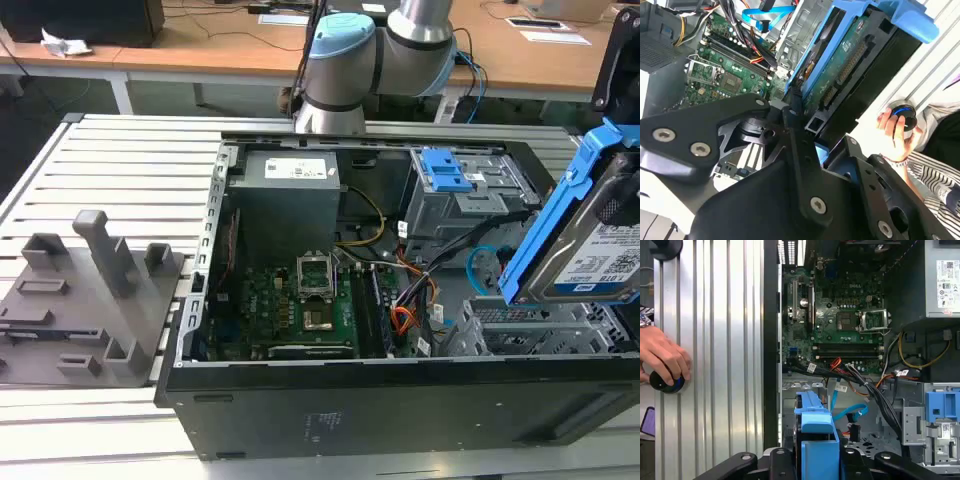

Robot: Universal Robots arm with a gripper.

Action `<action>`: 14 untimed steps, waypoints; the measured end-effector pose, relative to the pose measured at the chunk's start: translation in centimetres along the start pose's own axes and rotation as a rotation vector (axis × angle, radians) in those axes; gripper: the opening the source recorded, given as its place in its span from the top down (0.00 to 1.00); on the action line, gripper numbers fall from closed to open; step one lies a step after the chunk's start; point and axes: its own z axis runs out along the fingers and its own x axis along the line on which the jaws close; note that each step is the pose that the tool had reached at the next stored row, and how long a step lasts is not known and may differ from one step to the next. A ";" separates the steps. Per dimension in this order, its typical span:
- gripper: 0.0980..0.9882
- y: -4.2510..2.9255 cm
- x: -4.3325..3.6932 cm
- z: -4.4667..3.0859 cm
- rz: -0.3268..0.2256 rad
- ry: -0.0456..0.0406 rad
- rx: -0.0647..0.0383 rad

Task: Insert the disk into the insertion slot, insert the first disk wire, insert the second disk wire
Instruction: 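Insert the disk into the insertion slot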

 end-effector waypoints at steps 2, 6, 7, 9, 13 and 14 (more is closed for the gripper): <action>0.70 -0.02 0.00 0.60 0.000 0.0000 0.000; 0.70 -0.04 0.00 0.96 0.000 0.0001 0.000; 0.70 -0.04 0.00 1.03 0.000 0.0001 0.000; 0.70 -0.05 0.00 1.28 0.000 0.0000 0.000; 0.70 -0.06 -0.01 1.58 0.000 0.0000 0.000; 0.70 -0.06 -0.01 1.64 0.000 0.0000 0.000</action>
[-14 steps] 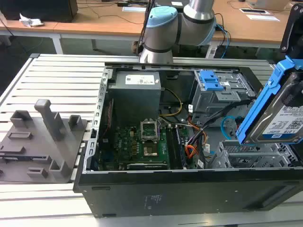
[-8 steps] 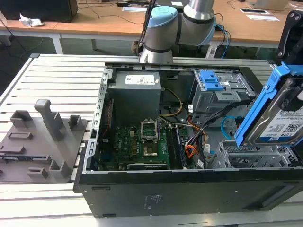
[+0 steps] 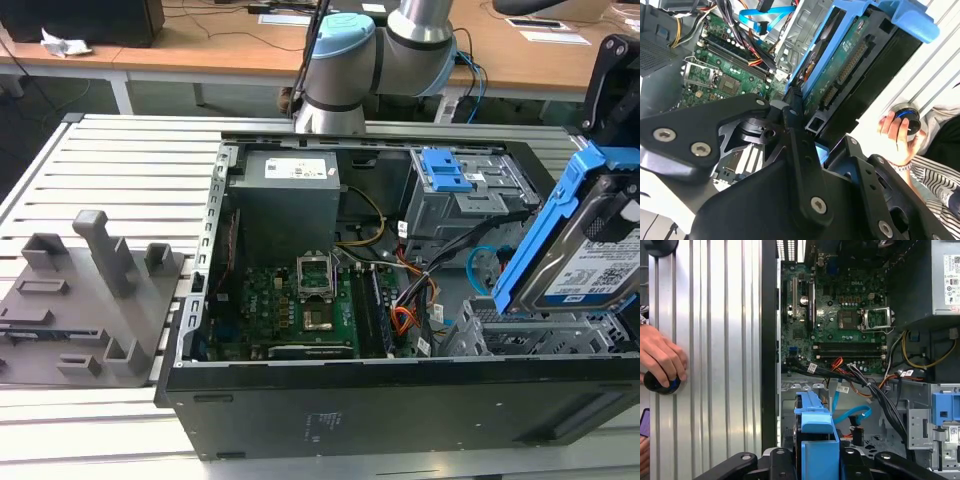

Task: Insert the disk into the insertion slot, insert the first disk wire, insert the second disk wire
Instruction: 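Insert the disk into the insertion slot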

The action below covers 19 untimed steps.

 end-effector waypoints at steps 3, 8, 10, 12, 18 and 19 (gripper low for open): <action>0.70 -0.01 0.00 0.28 0.000 -0.0001 0.000; 0.70 -0.02 0.00 0.58 0.000 0.0000 0.000; 0.70 -0.03 0.00 0.76 0.000 0.0000 0.000; 0.70 -0.04 0.00 0.98 0.000 0.0000 0.000; 0.70 -0.07 -0.01 1.73 0.000 0.0001 0.000; 0.70 -0.07 -0.01 1.89 0.000 0.0001 0.000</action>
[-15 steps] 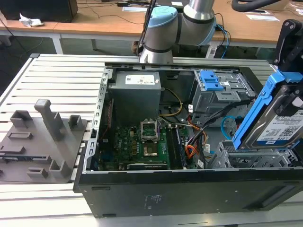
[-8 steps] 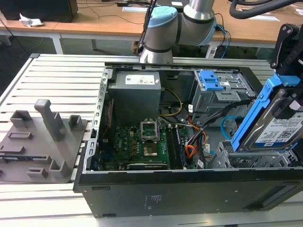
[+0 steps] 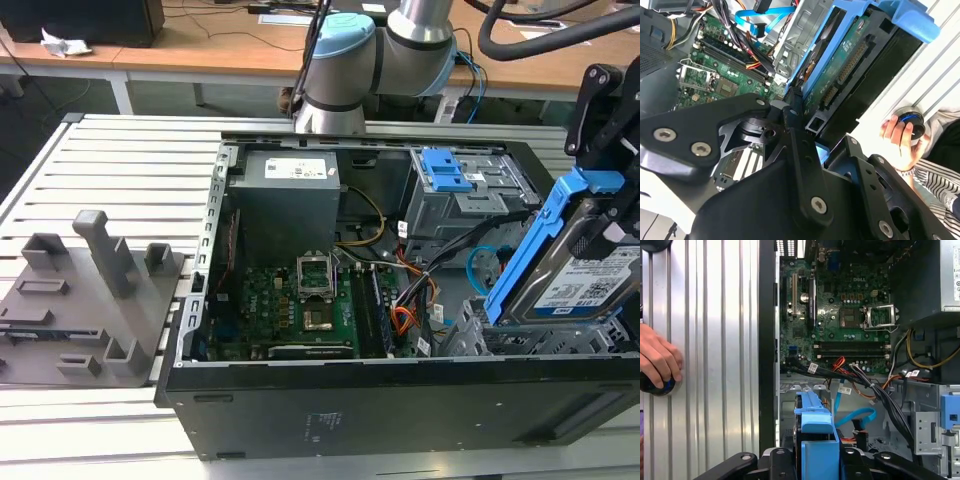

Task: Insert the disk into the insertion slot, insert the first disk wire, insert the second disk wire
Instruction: 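Insert the disk into the insertion slot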

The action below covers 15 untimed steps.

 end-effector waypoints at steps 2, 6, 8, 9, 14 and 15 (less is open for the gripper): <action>0.70 -0.01 0.00 0.35 0.000 -0.0001 0.000; 0.70 -0.03 0.00 0.82 0.000 0.0000 0.000; 0.70 -0.04 0.00 0.98 0.000 -0.0001 0.000; 0.70 -0.04 -0.01 1.02 0.000 0.0000 0.000; 0.70 -0.05 -0.54 1.07 0.000 -0.0001 0.000; 0.70 -0.05 -0.77 1.06 0.000 0.0000 0.000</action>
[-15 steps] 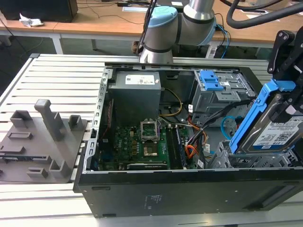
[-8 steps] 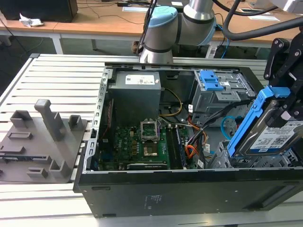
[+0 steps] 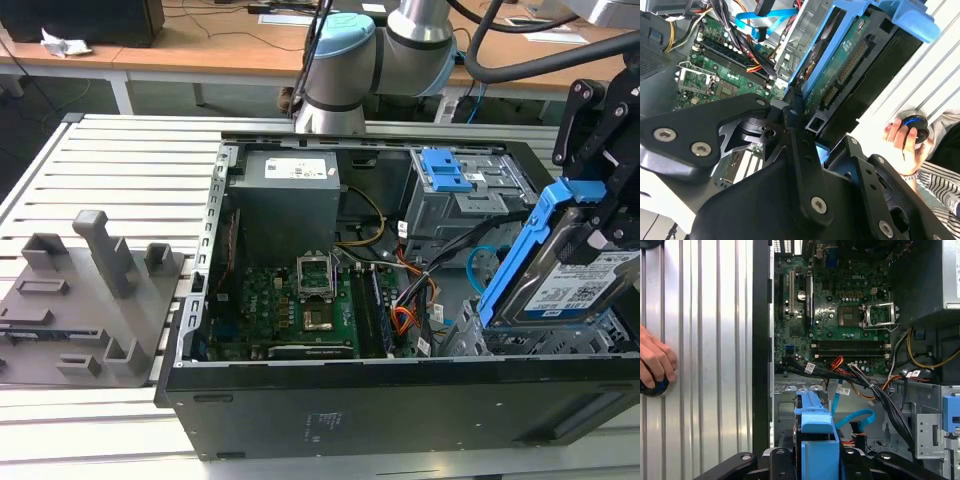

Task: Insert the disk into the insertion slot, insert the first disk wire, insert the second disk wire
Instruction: 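Insert the disk into the insertion slot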

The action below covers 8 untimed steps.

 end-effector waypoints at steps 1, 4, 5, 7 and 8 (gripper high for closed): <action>0.70 0.00 -0.15 0.00 0.000 -0.0001 0.000; 0.70 0.02 -0.73 0.01 0.000 -0.0001 0.000; 0.70 0.02 -1.00 0.05 0.000 -0.0001 0.000; 0.70 -0.14 -1.26 0.25 0.000 -0.0002 0.000; 0.70 -0.17 -1.27 0.33 0.000 -0.0004 0.000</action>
